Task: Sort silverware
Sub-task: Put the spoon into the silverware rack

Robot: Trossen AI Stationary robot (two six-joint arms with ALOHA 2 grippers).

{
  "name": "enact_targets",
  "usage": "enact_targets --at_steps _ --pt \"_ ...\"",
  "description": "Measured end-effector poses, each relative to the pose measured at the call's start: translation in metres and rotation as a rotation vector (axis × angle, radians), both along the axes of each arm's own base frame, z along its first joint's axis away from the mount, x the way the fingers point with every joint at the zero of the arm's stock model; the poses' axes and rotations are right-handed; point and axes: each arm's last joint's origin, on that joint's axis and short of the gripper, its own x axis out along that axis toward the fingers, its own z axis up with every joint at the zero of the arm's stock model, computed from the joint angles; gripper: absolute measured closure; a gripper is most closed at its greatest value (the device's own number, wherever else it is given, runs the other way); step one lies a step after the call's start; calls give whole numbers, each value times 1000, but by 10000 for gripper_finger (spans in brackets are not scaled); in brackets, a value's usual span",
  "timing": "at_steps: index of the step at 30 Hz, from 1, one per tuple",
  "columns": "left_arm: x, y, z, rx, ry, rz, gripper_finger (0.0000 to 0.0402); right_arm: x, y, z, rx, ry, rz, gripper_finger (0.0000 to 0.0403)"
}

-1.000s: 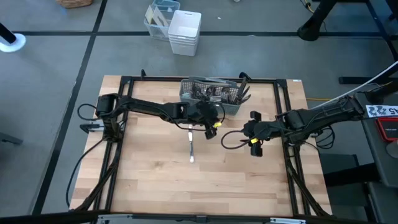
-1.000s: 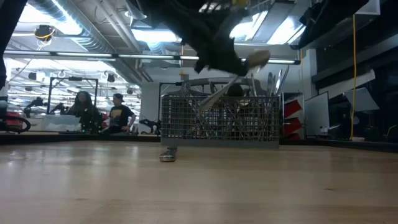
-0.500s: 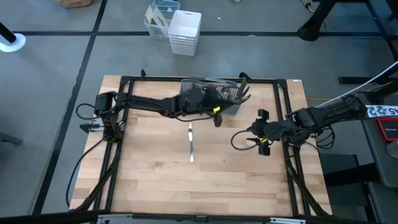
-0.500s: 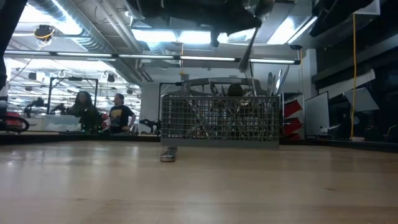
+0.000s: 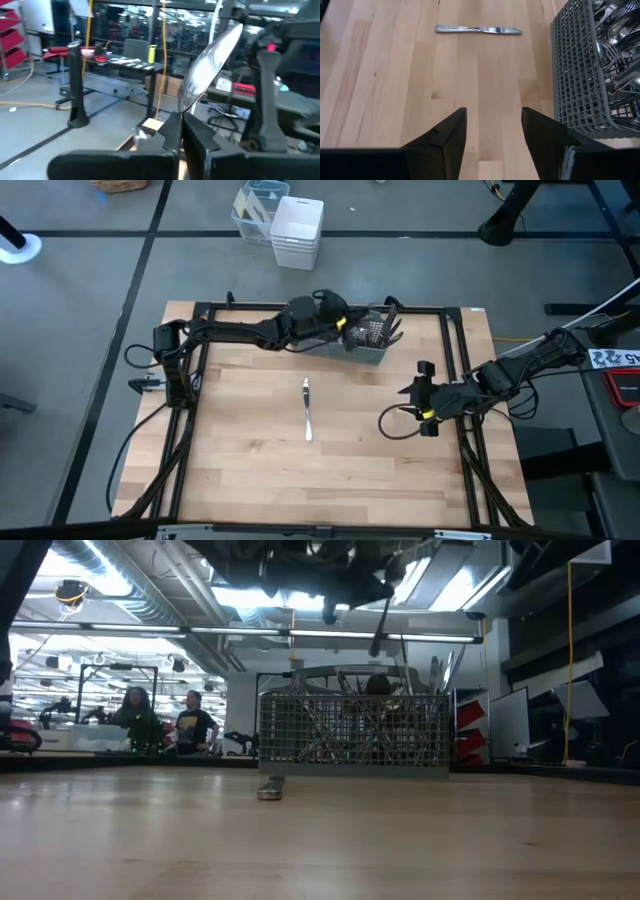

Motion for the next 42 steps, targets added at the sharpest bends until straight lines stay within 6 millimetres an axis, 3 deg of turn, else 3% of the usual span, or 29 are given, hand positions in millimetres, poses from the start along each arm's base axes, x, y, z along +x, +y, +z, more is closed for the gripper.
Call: enact_targets --at_steps 11,22,42 --pt "13 31 -39 -90 -38 2 400 0 -1 0 -14 -3 -12 210" --pt "30 28 -89 -167 61 -9 399 0 -1 0 -21 1 -9 210" --pt "30 23 -100 -174 177 -14 386 0 -1 0 -22 1 -9 210"
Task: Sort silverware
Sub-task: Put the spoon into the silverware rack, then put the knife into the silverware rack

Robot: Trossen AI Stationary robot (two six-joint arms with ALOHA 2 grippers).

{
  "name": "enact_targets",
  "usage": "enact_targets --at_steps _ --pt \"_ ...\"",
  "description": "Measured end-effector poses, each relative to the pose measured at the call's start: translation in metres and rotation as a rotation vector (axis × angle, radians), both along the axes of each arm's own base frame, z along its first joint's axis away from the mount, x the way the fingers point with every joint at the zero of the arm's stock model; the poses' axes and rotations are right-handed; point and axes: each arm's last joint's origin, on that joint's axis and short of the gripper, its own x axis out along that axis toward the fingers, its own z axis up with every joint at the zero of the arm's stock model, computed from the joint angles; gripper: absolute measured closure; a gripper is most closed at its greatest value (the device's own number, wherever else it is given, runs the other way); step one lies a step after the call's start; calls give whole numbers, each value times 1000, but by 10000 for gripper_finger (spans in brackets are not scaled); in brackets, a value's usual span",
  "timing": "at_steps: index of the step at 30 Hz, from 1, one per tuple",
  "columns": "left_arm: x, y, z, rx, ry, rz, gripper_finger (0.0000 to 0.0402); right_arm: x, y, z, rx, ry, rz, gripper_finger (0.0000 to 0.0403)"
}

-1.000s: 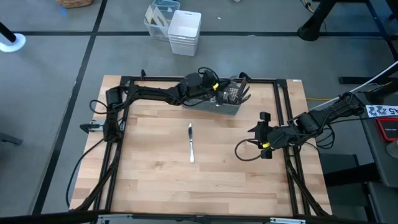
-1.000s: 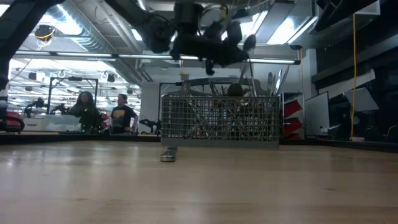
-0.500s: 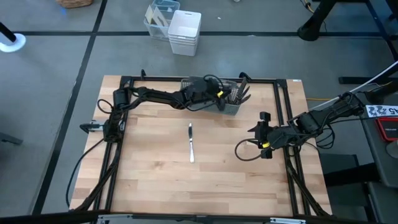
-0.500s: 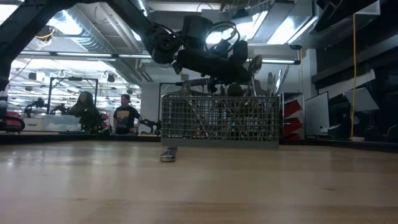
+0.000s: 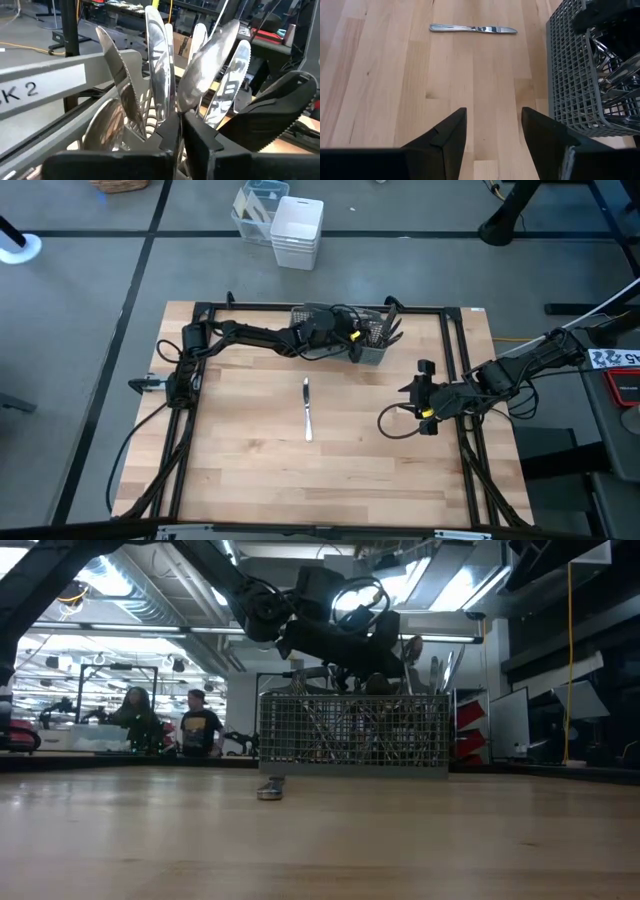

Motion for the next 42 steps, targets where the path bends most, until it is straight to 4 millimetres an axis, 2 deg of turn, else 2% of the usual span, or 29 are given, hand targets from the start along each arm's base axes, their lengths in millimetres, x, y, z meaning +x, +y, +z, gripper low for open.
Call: enact_targets --at_steps 8,12,23,30,35,38,42 --pt "0 0 -2 40 39 -8 308 0 0 0 0 -1 0 210" --pt "-1 -1 1 40 33 -7 287 0 0 0 0 -1 0 210" --pt "-18 -4 37 83 85 -15 295 0 0 0 15 -7 -9 210" --pt "-39 -18 65 98 204 -51 302 2 1 1 120 -30 -110 210" --pt "-55 -41 74 97 357 -121 302 20 10 0 195 -114 -154 210" --pt "-68 -57 74 98 384 -159 302 41 20 -3 217 -187 -166 210" --pt "-97 -78 75 106 367 -195 302 72 33 -12 228 -301 -207 210"
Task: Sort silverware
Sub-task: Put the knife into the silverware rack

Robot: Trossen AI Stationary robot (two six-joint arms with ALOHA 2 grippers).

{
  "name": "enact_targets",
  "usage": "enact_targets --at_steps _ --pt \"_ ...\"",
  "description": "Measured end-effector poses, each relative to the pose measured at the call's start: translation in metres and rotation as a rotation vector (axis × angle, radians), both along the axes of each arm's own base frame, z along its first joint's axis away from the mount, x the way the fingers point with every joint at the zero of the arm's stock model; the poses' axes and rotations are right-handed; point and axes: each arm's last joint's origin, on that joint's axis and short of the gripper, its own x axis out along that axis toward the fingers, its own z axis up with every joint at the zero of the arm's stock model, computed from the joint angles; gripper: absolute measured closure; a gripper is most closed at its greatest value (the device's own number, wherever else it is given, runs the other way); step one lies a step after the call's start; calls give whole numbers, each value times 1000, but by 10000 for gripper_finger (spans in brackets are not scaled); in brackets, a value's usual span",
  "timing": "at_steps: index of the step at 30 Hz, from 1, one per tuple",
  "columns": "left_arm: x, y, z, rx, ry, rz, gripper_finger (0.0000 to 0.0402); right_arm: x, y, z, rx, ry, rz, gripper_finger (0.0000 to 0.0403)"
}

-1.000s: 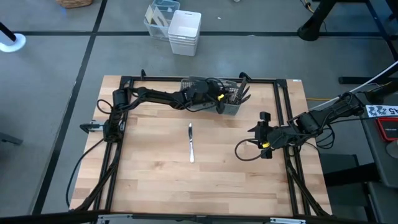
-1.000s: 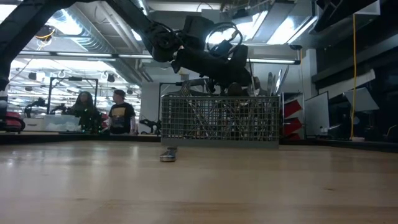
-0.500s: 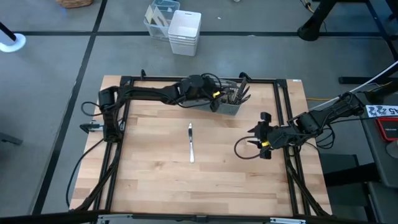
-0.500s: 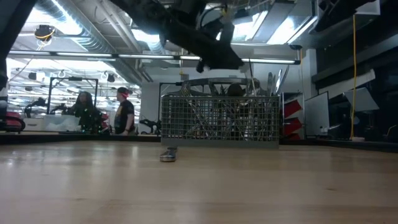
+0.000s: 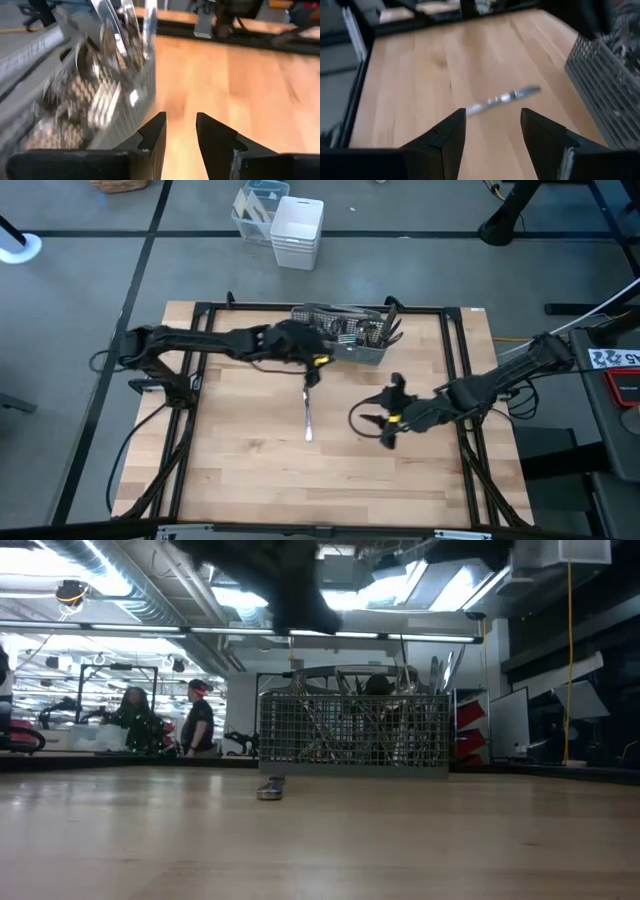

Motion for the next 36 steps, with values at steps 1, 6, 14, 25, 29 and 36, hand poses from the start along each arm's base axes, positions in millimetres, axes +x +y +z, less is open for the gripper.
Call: enact_targets --at_steps 1,6,14,25,29,36 --pt "-9 -5 -2 -3 9 -9 302 8 3 -4 -2 -22 -16 210" --pt "-58 -27 -1 -16 -59 -41 302 52 9 -24 61 -151 -130 210" --pt "-122 -58 -20 -72 -88 -117 302 104 -23 -84 377 -177 -470 210" --pt "-159 -78 -61 -169 -38 -169 302 152 -29 -140 597 -88 -575 210" --pt "-164 -83 -77 -201 9 -176 302 175 -23 -138 551 18 -597 210" --pt "-172 -91 -97 -231 66 -198 302 206 -16 -128 537 193 -671 210"
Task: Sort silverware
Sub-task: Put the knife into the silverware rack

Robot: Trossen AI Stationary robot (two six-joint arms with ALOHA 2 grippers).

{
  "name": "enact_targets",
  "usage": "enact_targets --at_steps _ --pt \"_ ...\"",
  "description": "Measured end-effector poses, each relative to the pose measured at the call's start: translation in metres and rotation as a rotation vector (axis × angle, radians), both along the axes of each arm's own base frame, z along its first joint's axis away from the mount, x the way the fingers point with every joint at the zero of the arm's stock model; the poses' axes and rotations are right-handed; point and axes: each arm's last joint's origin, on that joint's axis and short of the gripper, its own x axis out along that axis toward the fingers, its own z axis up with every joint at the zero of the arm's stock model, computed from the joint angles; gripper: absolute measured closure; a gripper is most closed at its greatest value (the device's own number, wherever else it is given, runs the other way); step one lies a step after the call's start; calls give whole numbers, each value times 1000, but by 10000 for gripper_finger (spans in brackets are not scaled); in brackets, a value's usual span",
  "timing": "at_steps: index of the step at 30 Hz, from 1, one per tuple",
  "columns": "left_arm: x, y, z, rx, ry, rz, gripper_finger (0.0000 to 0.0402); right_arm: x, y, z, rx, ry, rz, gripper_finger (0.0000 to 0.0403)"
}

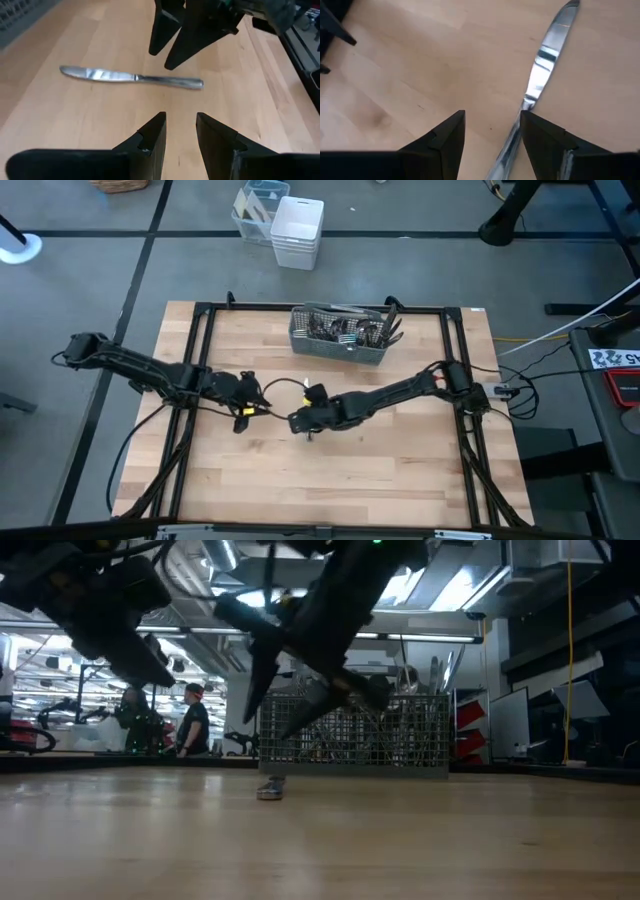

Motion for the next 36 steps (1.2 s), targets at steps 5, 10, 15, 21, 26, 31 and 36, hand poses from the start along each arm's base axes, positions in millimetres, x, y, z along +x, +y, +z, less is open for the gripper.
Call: enact_targets --at_steps 5,10,15,21,26,31,36 --pt "-3 -5 -4 -10 16 -20 302 13 -5 -8 85 81 -9 210" --pt "-3 -10 -3 -6 9 -52 302 13 -17 -20 152 144 -49 210" --pt "-4 -13 -3 14 7 -77 302 14 -22 -20 156 141 -62 210" --pt "-4 -14 -3 21 5 -85 302 14 -23 -20 161 145 -78 210" --pt "-4 -13 -3 30 4 -71 302 14 -23 -28 167 170 -102 210" --pt "-4 -13 -4 31 7 -71 302 15 -23 -36 172 179 -104 210" --pt "-4 -13 -4 31 6 -71 302 14 -25 -36 152 187 -118 213"
